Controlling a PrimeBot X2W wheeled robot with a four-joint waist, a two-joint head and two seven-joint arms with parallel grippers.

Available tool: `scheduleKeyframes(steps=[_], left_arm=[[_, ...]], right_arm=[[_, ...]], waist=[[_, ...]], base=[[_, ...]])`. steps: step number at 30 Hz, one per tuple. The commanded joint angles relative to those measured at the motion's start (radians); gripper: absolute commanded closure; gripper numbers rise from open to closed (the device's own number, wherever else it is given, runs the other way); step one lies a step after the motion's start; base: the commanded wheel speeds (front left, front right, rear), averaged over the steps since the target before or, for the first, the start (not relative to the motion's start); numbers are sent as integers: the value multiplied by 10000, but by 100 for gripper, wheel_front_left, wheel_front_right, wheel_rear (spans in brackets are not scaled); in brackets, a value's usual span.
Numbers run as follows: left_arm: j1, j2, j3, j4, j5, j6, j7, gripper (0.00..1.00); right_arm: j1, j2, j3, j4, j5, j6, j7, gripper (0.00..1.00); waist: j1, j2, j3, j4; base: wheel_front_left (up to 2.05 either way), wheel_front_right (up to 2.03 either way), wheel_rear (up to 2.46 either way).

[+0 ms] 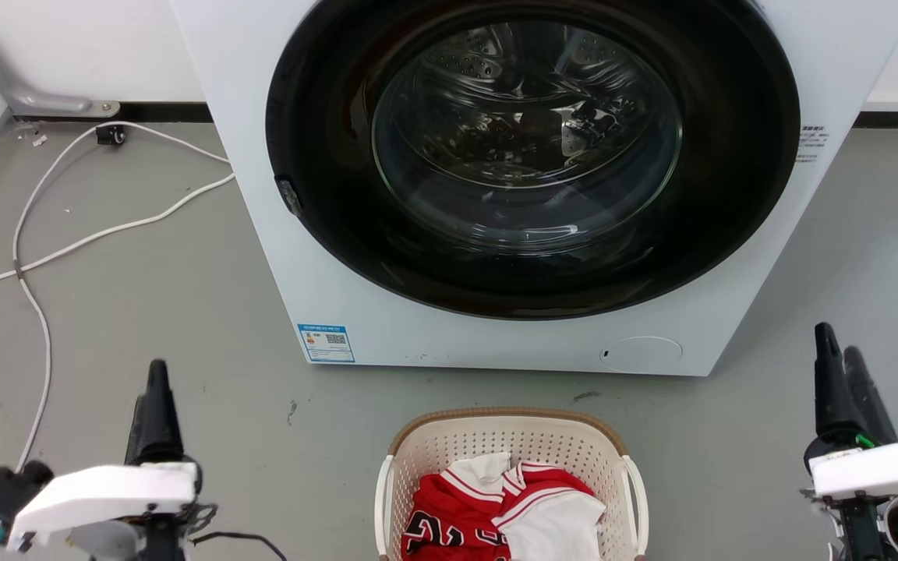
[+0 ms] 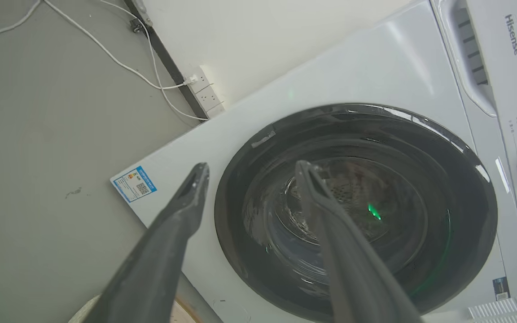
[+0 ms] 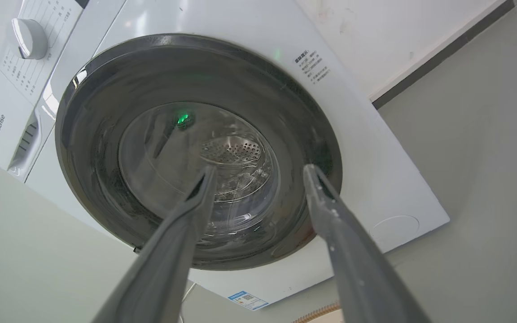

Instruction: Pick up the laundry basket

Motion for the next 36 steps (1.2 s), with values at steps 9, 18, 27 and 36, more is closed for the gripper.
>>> scheduleKeyframes(steps=[9,18,27,36], left_arm=[[180,30,-1008,-1560,2100,354,-376,0],[347,31,-1919,-1771,4139,72,-634,0],[339,35,-2881,-1901,6178,221,-881,0],[194,533,-4121,-1838,7496,857,-1092,0]], right_arm=[[-180,-35,242,-1020,-2043,2,-377,0],[-6,-36,742,-1614,-3570,2,-633,0],[181,-35,981,-1691,-4678,2,-882,0],[336,-34,1167,-1430,-5547,2,-1108,0]], waist=[[0,0,111,-29],[0,0,152,-59],[0,0,187,-89],[0,0,209,-132]], base=[[0,0,0],[0,0,0],[0,0,0],[0,0,0]])
